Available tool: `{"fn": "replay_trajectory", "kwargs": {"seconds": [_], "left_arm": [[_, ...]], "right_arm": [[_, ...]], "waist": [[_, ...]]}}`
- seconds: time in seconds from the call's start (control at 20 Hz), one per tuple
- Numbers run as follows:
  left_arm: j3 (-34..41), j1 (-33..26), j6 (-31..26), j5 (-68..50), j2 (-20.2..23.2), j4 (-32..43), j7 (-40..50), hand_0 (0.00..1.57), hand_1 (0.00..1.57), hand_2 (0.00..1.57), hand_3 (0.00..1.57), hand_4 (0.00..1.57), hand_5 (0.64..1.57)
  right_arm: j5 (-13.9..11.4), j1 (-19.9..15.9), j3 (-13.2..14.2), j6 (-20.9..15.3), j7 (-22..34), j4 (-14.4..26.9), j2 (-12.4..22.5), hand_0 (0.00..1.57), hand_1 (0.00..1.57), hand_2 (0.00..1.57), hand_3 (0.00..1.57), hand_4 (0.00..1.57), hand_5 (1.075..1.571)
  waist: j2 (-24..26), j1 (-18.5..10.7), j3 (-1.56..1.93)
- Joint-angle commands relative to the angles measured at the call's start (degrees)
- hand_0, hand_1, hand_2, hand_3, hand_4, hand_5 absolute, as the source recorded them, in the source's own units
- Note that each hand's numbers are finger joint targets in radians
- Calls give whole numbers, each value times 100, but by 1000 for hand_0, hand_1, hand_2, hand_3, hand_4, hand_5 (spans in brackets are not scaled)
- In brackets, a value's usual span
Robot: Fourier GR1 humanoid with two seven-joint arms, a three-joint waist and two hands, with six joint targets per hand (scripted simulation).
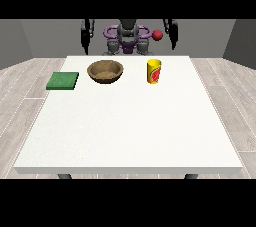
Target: Pick the cup and pour the ball into the bowl, then pick the bowl and place it on the pad
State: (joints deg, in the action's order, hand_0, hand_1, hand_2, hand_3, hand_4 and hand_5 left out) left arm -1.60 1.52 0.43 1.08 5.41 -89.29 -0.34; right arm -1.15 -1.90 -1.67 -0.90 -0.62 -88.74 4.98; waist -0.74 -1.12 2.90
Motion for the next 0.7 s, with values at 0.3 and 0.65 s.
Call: {"fn": "replay_trajectory", "kwargs": {"seconds": [0.3,0.65], "left_arm": [[-130,-831,-111,-942,-505,-718,60,0,0,0,0,0,1524],[-1114,-1102,271,-734,-534,-1897,159,0,0,0,0,0,1507]], "right_arm": [[638,899,329,25,-123,-342,-221,0,0,0,0,0,1568],[950,400,925,194,-37,-569,180,0,0,0,0,0,1566]], "waist": [[1835,26,-283],[1069,-200,-289]]}}
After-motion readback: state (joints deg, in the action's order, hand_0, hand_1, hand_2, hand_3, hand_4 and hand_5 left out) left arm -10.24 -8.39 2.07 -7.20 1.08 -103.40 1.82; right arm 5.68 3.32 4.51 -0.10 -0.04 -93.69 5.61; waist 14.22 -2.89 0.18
